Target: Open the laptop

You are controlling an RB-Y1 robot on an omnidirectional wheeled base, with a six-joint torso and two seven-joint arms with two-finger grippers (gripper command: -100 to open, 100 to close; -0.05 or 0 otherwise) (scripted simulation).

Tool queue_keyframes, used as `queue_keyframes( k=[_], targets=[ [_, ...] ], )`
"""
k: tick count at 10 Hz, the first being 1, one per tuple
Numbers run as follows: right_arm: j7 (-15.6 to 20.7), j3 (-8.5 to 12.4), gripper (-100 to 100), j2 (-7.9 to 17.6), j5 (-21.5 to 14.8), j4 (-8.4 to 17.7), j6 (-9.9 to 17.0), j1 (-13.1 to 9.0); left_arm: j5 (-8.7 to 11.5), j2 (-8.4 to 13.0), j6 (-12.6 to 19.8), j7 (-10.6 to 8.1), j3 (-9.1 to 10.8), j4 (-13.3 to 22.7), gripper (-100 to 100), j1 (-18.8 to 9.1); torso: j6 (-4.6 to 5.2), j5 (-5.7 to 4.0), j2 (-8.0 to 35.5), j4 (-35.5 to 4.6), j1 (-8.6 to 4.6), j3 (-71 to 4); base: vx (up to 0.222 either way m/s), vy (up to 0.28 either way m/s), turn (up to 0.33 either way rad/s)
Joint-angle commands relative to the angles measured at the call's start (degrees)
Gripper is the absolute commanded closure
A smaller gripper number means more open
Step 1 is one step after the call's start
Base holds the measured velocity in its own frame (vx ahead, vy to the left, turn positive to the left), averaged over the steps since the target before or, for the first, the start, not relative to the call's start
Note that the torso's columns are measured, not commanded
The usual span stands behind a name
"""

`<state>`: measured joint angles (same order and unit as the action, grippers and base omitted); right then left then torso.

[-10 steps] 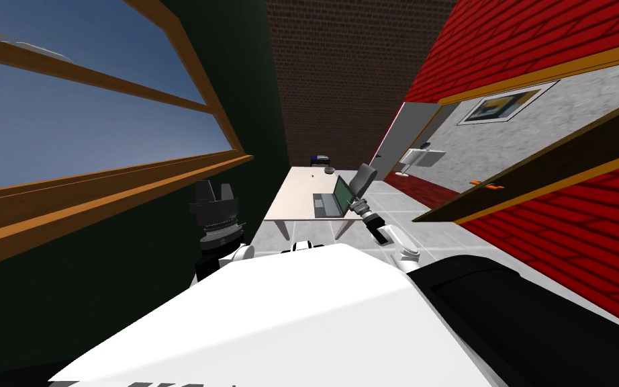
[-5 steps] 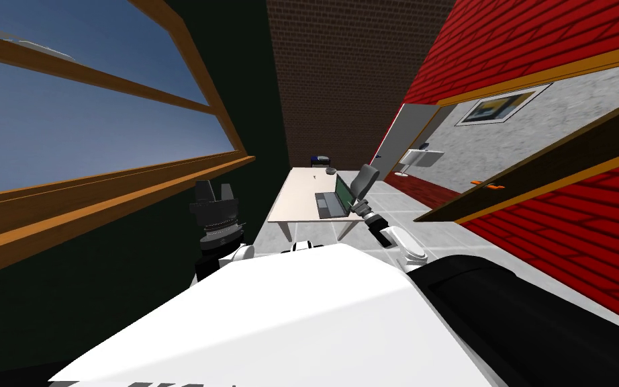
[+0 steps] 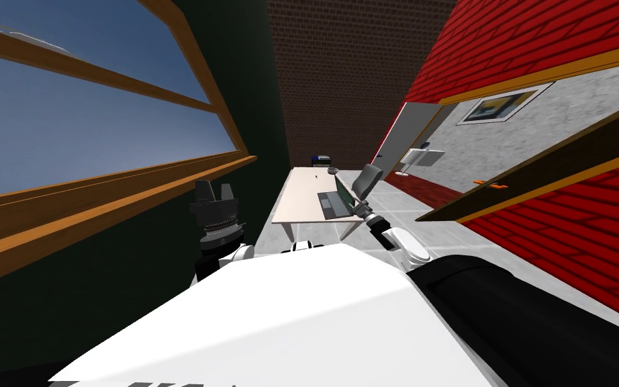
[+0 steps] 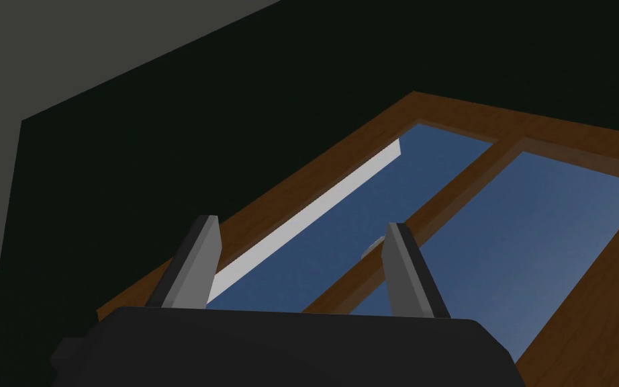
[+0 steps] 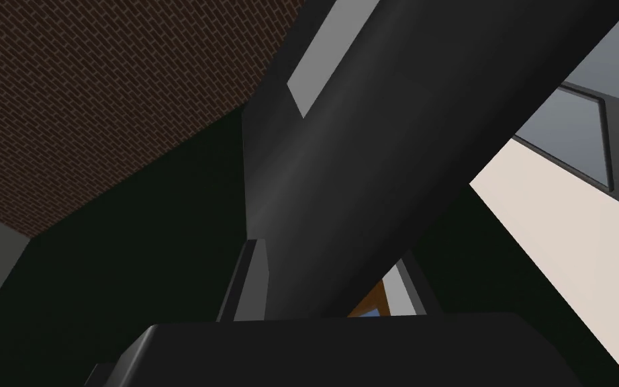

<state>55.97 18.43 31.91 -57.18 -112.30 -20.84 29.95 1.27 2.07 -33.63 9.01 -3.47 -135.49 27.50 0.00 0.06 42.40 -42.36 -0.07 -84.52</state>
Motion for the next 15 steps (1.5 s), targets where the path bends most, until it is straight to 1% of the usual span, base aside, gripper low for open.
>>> queue_keyframes(
  k=[1, 9, 10, 11, 13, 14, 15],
  targets=[
    [3.0, -0.7, 100, -0.6, -2.6, -0.2, 0.6, 0.4, 0.0, 0.0, 0.0, 0.00, 0.00, 0.0, 0, 0.0, 0.00, -0.02, 0.0, 0.0, 0.10, 0.0, 0.011, 0.054, 0.010],
    [15.1, -3.3, 100, -3.0, -12.9, -1.0, 3.0, 2.2, 0.0, 0.0, 0.0, 0.00, 0.00, 0.0, 0, 0.0, -0.04, -0.06, -0.1, 0.1, 0.14, -0.1, 0.015, 0.052, 0.015],
    [14.2, -2.9, 100, -3.0, -12.0, -0.7, 2.6, 1.9, 0.0, 0.0, 0.0, 0.00, 0.00, 0.0, 0, 0.0, 0.00, -0.05, -0.1, 0.1, 0.12, -0.1, 0.004, 0.026, 0.004],
    [16.5, -3.7, 100, -3.9, -13.6, -0.1, 3.3, 1.7, 0.0, 0.0, 0.0, 0.00, 0.00, 0.0, 0, 0.0, 0.01, -0.01, -0.1, 0.0, 0.03, 0.0, -0.003, 0.012, 0.037],
    [20.1, -5.2, 100, -5.3, -16.5, 0.9, 4.9, 1.3, 0.0, 0.0, 0.0, 0.00, 0.00, 0.0, 0, 0.0, 0.03, -0.02, 0.0, 0.0, 0.07, 0.0, -0.012, 0.011, 0.043],
    [17.2, -3.1, -100, -3.0, -14.6, -0.2, 3.6, 2.2, 0.0, 0.0, 0.0, 0.00, 0.00, 0.0, 0, 0.0, 0.03, -0.07, -0.1, 0.1, 0.06, 0.0, 0.004, 0.036, -0.033],
    [17.2, -3.1, -100, -3.0, -14.6, -0.2, 3.6, 2.2, 0.0, 0.0, 0.0, 0.00, 0.00, 0.0, 0, 0.0, 0.05, -0.03, -0.1, 0.1, 0.12, -0.1, 0.021, 0.044, -0.039]
  ],
)
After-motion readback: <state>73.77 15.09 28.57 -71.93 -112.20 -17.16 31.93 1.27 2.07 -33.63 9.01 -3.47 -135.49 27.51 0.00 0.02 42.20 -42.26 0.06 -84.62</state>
